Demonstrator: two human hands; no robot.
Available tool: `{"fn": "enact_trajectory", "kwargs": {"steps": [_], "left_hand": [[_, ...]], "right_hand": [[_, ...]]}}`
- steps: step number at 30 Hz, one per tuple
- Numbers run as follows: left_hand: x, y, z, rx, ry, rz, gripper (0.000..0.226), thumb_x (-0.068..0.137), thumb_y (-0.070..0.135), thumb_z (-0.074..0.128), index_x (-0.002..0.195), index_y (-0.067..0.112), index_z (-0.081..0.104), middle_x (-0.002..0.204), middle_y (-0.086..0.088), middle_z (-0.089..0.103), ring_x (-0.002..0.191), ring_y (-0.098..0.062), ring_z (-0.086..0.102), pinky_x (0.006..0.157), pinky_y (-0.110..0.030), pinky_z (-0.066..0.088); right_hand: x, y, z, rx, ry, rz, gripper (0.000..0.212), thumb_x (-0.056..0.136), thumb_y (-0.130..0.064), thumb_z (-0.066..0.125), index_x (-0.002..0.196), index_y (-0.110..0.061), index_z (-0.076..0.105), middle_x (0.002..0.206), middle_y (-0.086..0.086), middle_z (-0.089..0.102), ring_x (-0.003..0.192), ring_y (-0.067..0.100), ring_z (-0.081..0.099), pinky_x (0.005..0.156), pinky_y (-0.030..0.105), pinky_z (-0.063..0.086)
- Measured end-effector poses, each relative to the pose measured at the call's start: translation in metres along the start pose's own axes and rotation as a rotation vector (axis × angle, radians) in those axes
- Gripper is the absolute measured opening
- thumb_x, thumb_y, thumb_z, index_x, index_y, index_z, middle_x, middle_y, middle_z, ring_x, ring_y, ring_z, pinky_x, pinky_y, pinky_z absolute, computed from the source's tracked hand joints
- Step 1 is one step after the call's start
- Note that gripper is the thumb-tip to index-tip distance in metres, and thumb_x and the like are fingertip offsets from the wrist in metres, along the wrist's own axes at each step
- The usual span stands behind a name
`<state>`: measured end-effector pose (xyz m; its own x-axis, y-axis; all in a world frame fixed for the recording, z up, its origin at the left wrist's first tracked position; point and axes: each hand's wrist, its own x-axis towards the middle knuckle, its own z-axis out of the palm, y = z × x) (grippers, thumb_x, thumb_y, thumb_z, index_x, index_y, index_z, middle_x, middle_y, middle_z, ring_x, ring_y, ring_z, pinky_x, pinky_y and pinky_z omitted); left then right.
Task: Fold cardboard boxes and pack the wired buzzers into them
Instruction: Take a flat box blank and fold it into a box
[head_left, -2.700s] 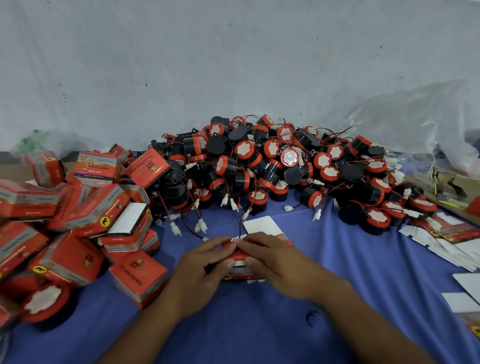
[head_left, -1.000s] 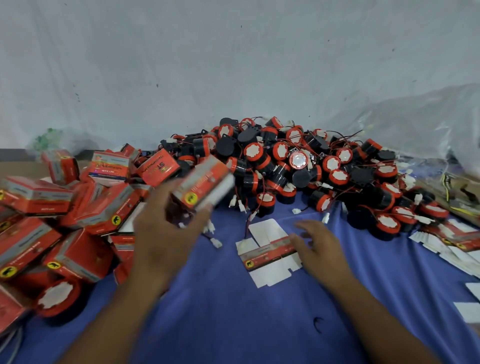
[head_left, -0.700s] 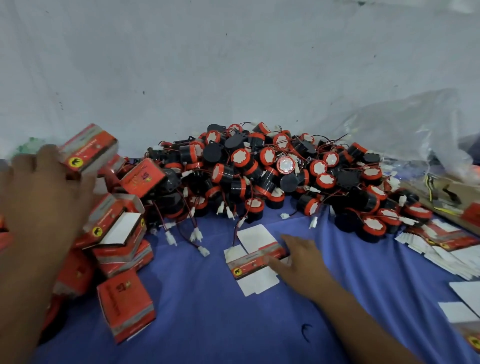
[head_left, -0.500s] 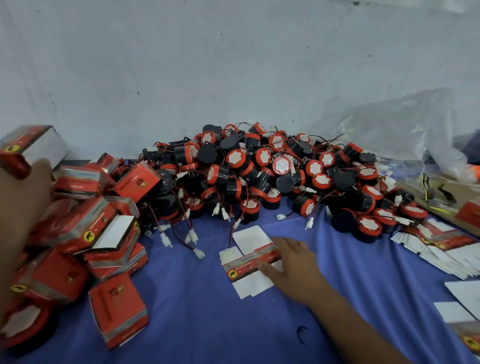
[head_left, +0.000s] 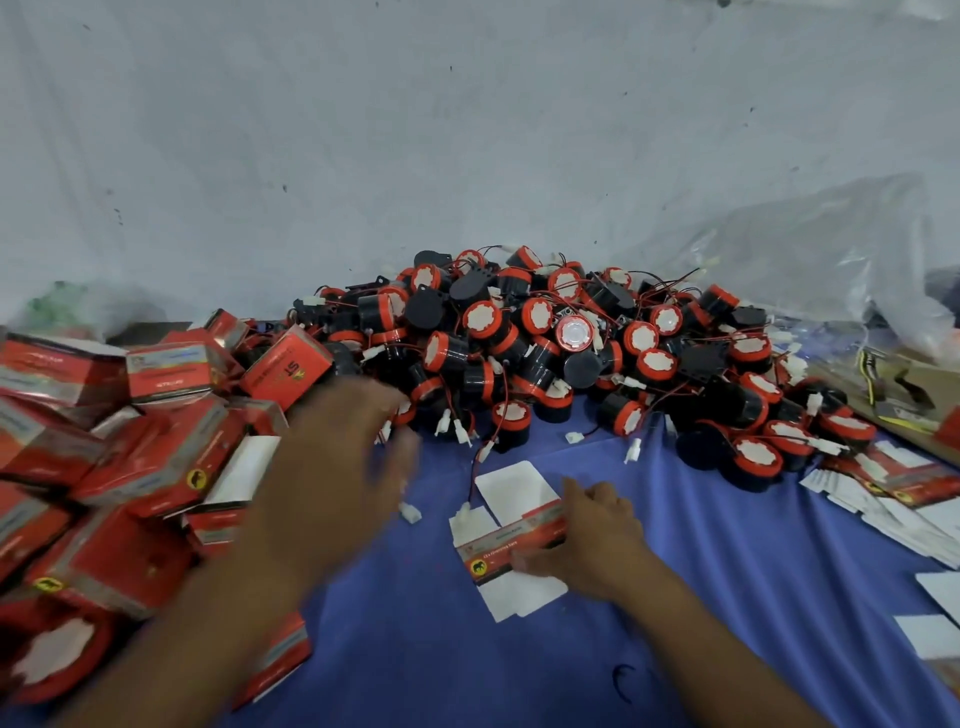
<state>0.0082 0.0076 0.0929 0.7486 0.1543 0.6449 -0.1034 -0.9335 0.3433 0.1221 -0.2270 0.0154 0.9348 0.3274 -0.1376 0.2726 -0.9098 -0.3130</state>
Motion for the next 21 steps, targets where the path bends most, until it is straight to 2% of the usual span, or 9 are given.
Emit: {"fn": "enact_trajectory", "kwargs": {"steps": [3, 5, 7, 9, 11, 13, 16, 18, 21], "left_hand": [[-0.045, 0.048, 0.067, -0.043, -0.725, 0.004, 0.07, 0.089, 0.066, 0.051, 0.148, 0.033, 0.033, 0.15, 0.006, 0.036, 0.136, -0.013, 0.031, 0.112, -0.032, 0.029], [-0.055, 0.047, 0.102, 0.052, -0.881, 0.088, 0.091, 0.079, 0.081, 0.049, 0.153, 0.039, 0.017, 0.161, 0.003, 0.018, 0.144, -0.016, 0.015, 0.12, -0.04, 0.014], [-0.054, 0.041, 0.119, 0.097, -0.793, 0.125, 0.095, 0.072, 0.089, 0.045, 0.151, 0.043, 0.018, 0.162, 0.004, 0.016, 0.144, -0.019, 0.013, 0.12, -0.048, 0.008], [-0.06, 0.04, 0.128, 0.072, -0.728, 0.129, 0.096, 0.069, 0.089, 0.042, 0.15, 0.044, 0.018, 0.161, 0.008, 0.014, 0.145, -0.019, 0.012, 0.121, -0.046, 0.006], [-0.066, 0.04, 0.131, -0.003, -0.627, 0.115, 0.094, 0.071, 0.087, 0.04, 0.15, 0.044, 0.012, 0.161, 0.013, 0.008, 0.145, -0.016, 0.01, 0.12, -0.041, 0.007], [-0.067, 0.04, 0.131, -0.12, -0.471, 0.069, 0.09, 0.074, 0.082, 0.045, 0.149, 0.048, 0.007, 0.159, 0.017, 0.011, 0.144, -0.012, 0.012, 0.117, -0.036, 0.015], [-0.06, 0.041, 0.124, -0.503, -0.313, -0.103, 0.082, 0.075, 0.075, 0.06, 0.145, 0.051, 0.025, 0.147, 0.021, 0.034, 0.137, -0.005, 0.034, 0.107, -0.032, 0.039], [-0.056, 0.042, 0.119, -0.731, -0.247, -0.208, 0.072, 0.073, 0.071, 0.068, 0.137, 0.059, 0.035, 0.133, 0.021, 0.046, 0.121, -0.005, 0.054, 0.091, -0.029, 0.053], [-0.053, 0.041, 0.114, -0.846, -0.203, -0.24, 0.066, 0.072, 0.072, 0.069, 0.131, 0.062, 0.041, 0.13, 0.015, 0.05, 0.116, -0.006, 0.058, 0.086, -0.025, 0.055]], "right_hand": [[-0.003, 0.002, -0.008, -0.004, -0.107, 0.021, 0.103, 0.062, -0.069, 0.08, 0.141, -0.023, 0.032, 0.136, 0.006, 0.04, 0.125, 0.027, 0.046, 0.1, 0.039, 0.045], [-0.005, 0.006, -0.012, -0.049, -0.157, 0.029, 0.088, 0.063, -0.069, 0.079, 0.129, -0.022, 0.043, 0.127, 0.0, 0.047, 0.12, 0.023, 0.05, 0.097, 0.037, 0.043], [-0.005, 0.014, -0.014, 0.058, -0.161, 0.022, 0.062, 0.067, -0.059, 0.081, 0.104, -0.017, 0.056, 0.1, -0.004, 0.059, 0.096, 0.018, 0.059, 0.085, 0.035, 0.047], [-0.008, 0.022, -0.015, 0.313, -0.133, -0.044, 0.037, 0.076, -0.039, 0.08, 0.079, -0.007, 0.062, 0.069, 0.0, 0.058, 0.065, 0.015, 0.055, 0.063, 0.033, 0.045], [-0.013, 0.023, -0.013, 0.62, -0.038, -0.106, 0.031, 0.085, -0.025, 0.073, 0.071, -0.001, 0.06, 0.06, 0.003, 0.053, 0.057, 0.014, 0.048, 0.058, 0.031, 0.039], [-0.015, 0.019, -0.013, 1.071, -0.035, -0.132, 0.027, 0.093, -0.023, 0.065, 0.079, 0.0, 0.068, 0.072, 0.008, 0.065, 0.07, 0.02, 0.059, 0.069, 0.034, 0.047], [-0.017, 0.008, -0.012, 1.616, -0.308, -0.278, 0.052, 0.104, -0.05, 0.042, 0.117, -0.009, 0.073, 0.112, 0.015, 0.072, 0.104, 0.028, 0.068, 0.09, 0.039, 0.054], [-0.019, -0.001, -0.004, 1.579, -0.347, -0.446, 0.058, 0.1, -0.057, 0.044, 0.138, -0.016, 0.058, 0.131, 0.02, 0.062, 0.122, 0.034, 0.061, 0.098, 0.044, 0.052], [-0.02, -0.011, 0.011, 1.371, -0.255, -0.587, 0.049, 0.099, -0.041, 0.058, 0.144, -0.023, 0.051, 0.141, 0.014, 0.057, 0.131, 0.034, 0.054, 0.102, 0.04, 0.05]]}}
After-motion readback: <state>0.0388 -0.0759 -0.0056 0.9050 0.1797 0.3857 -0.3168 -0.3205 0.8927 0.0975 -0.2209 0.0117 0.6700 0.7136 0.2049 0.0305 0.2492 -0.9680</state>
